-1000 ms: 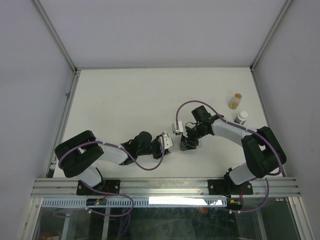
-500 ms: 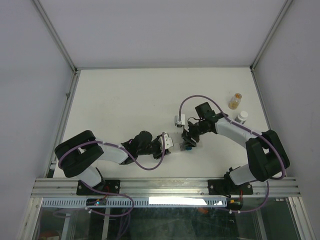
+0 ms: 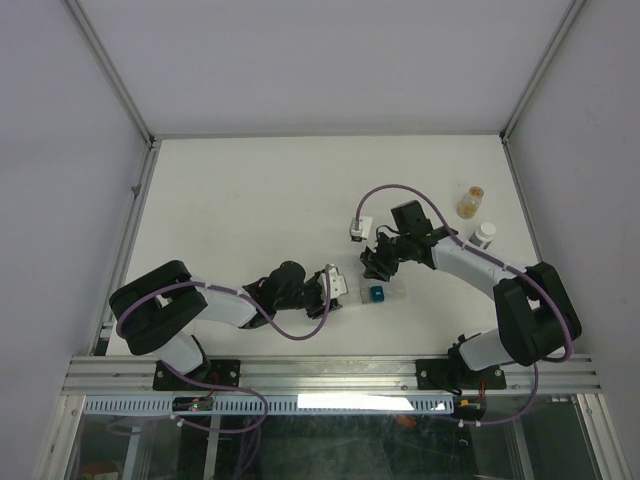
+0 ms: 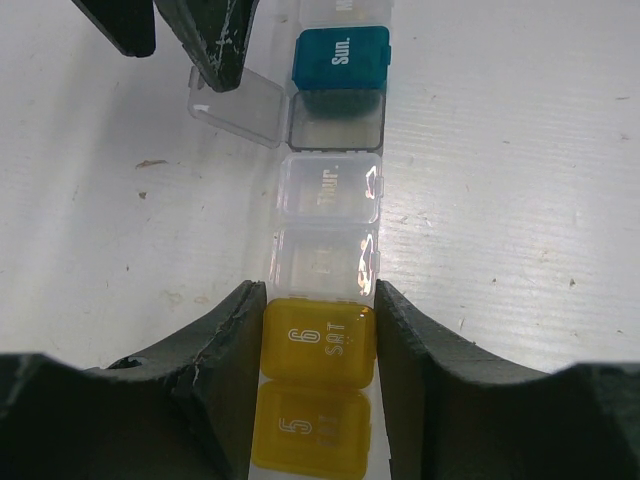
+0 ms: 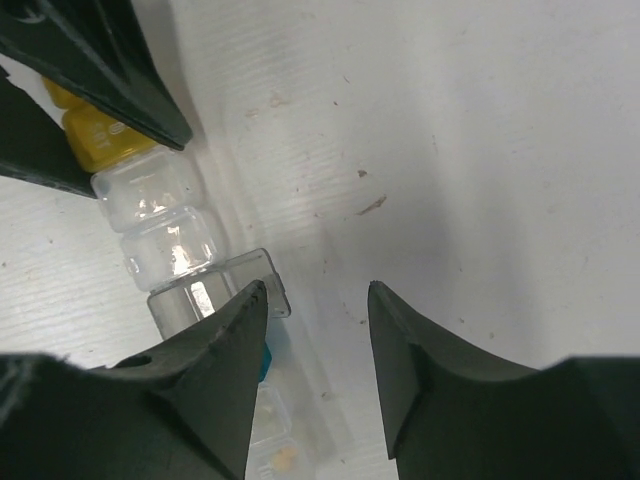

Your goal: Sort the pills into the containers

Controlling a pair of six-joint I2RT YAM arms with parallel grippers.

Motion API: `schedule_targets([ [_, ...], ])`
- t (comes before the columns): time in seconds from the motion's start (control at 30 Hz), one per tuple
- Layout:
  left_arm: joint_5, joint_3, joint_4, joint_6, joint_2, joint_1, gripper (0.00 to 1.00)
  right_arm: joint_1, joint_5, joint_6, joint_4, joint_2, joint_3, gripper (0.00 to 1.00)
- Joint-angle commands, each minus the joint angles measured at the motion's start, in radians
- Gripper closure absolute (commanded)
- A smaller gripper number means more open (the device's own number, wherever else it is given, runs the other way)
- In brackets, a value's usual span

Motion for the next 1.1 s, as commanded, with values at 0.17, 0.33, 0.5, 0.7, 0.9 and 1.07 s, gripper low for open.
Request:
schedule_targets([
  [0.17, 0.004, 0.03, -0.019, 0.018, -0.01, -0.011, 0.67, 0.056, 0.157, 0.063, 0.086, 0.055, -0.002, 0.54],
  [0.33, -0.013, 0.045, -0.042, 0.01, -0.004, -0.007, 0.63, 0.048, 0.091, 0.089, 0.051, 0.04, 0.028, 0.51],
  [0.5, -0.023, 0.07, -0.079, -0.034, -0.029, -0.003, 0.41, -0.018, -0.138, 0.053, -0.051, -0.065, 0.035, 0.31],
  [0.7, -0.055, 0.065, -0.096, -0.101, -0.122, 0.0, 0.18, -0.128, -0.319, -0.065, -0.195, -0.184, 0.061, 0.28],
  [0.9, -0.096, 0.026, -0.076, -0.245, -0.313, 0.0, 0.01, -0.276, -0.411, -0.099, -0.288, -0.32, 0.086, 0.27],
  [1.07, -0.051, -0.042, 0.085, -0.452, -0.441, 0.007, 0.01, -0.473, -0.406, 0.051, -0.262, -0.415, 0.124, 0.23],
])
